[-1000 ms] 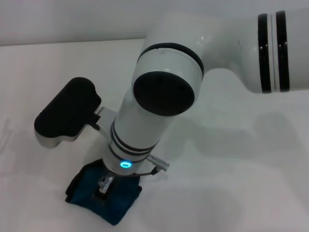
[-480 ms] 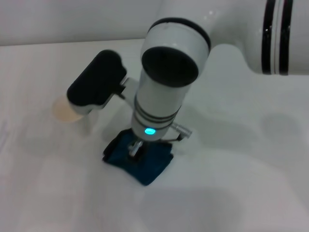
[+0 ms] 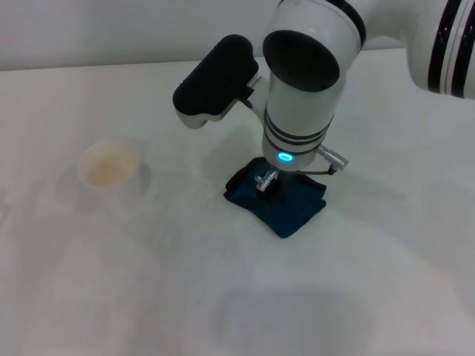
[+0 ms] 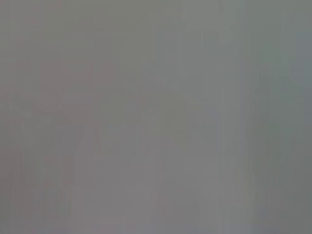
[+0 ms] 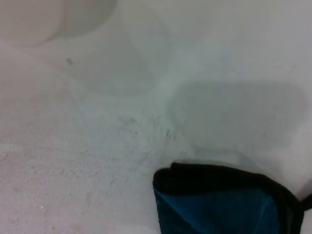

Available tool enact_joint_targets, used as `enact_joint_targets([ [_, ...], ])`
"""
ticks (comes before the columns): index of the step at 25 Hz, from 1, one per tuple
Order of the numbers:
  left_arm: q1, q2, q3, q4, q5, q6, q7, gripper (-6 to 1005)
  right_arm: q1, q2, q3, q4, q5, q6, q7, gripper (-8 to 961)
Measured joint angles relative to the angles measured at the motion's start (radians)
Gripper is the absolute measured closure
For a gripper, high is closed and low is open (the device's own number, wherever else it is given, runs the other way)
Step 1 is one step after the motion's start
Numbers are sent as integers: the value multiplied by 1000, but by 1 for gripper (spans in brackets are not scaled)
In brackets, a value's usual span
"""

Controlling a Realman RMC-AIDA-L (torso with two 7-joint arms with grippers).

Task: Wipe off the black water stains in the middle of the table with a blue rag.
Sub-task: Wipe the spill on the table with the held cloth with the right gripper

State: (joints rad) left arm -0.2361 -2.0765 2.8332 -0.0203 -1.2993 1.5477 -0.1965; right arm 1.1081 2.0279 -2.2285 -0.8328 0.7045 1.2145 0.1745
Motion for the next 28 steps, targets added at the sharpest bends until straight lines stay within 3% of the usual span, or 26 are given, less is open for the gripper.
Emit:
enact_joint_targets([
  [7,-9,1,0,-3,0,-1,-1,118,-5,0,-57,-42,68,-29,17,913],
  [16,-17,1,0,1,0,-7,0,119,58,0,-210,-157,211,-99,98,913],
  [21,-17,0,0,2,0,-7,0,117,85,0,-238,-234,253,-103,117,912],
  [28,-7,-3,0,2,0,-7,0,118,94,0,-248,-238,258,-108,107,908],
])
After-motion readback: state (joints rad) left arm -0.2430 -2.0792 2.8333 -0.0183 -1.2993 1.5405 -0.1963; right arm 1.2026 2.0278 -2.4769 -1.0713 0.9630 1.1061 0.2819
